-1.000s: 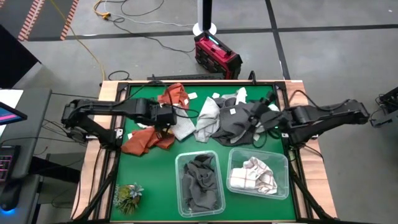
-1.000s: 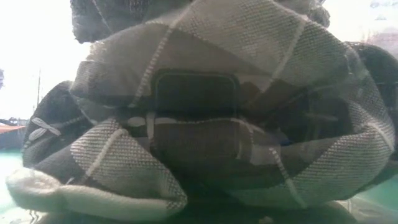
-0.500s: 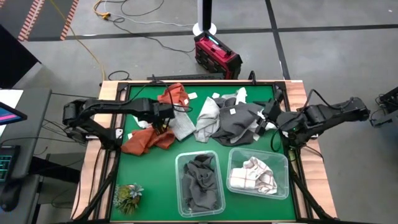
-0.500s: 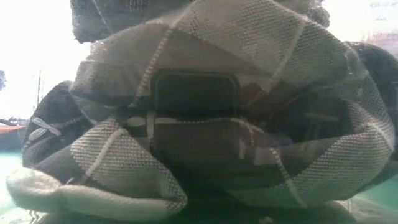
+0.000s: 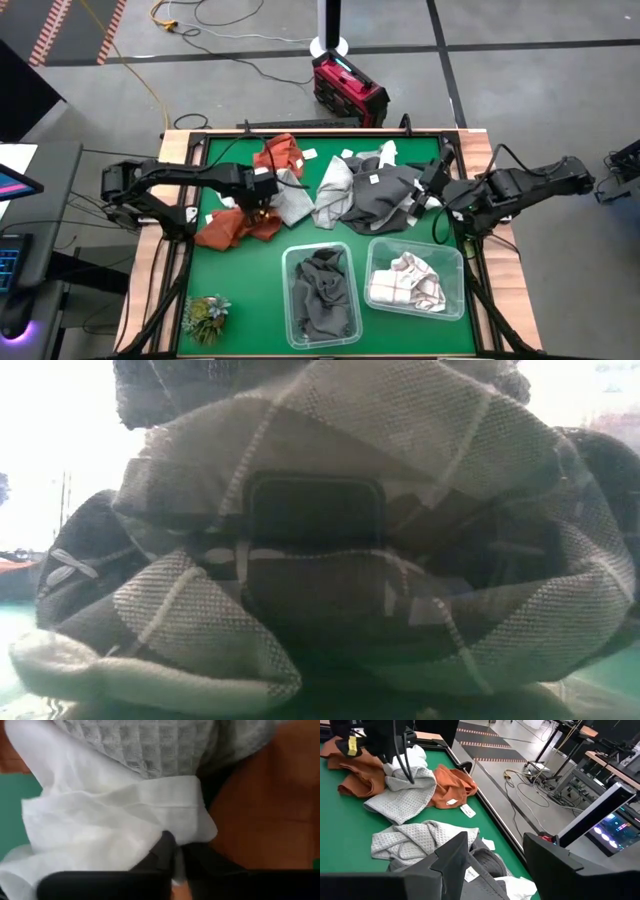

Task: Sort towels by color in basket
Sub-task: Put the left white towel into the right transparent bin

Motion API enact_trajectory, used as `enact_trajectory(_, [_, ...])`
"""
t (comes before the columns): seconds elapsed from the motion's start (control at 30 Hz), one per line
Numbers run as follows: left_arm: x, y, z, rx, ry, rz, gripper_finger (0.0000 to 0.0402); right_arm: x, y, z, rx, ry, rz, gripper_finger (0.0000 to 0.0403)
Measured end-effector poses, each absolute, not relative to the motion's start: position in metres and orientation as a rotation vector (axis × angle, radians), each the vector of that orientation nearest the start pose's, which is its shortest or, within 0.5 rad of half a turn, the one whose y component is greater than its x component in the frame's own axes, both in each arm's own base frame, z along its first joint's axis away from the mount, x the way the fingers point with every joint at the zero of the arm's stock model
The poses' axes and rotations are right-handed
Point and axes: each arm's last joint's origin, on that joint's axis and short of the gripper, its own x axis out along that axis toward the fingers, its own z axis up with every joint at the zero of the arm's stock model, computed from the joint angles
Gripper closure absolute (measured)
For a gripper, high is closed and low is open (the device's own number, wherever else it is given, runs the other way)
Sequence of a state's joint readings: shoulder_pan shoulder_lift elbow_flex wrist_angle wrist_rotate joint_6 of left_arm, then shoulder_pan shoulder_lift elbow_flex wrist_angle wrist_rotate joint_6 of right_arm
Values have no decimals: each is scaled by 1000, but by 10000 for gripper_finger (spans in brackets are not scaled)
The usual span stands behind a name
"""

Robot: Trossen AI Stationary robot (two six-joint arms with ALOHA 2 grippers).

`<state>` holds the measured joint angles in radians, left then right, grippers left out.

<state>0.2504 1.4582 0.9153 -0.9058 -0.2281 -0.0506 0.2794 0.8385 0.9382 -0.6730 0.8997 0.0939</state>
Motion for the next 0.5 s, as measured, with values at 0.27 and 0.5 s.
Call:
enact_trajectory(0.27, [250, 69, 249, -18, 1219, 441, 399, 162, 23, 327, -274, 494, -608, 178])
enact_trajectory(0.5, [267, 63, 340, 169, 635, 386, 400, 186, 27, 329, -344, 443, -598, 178])
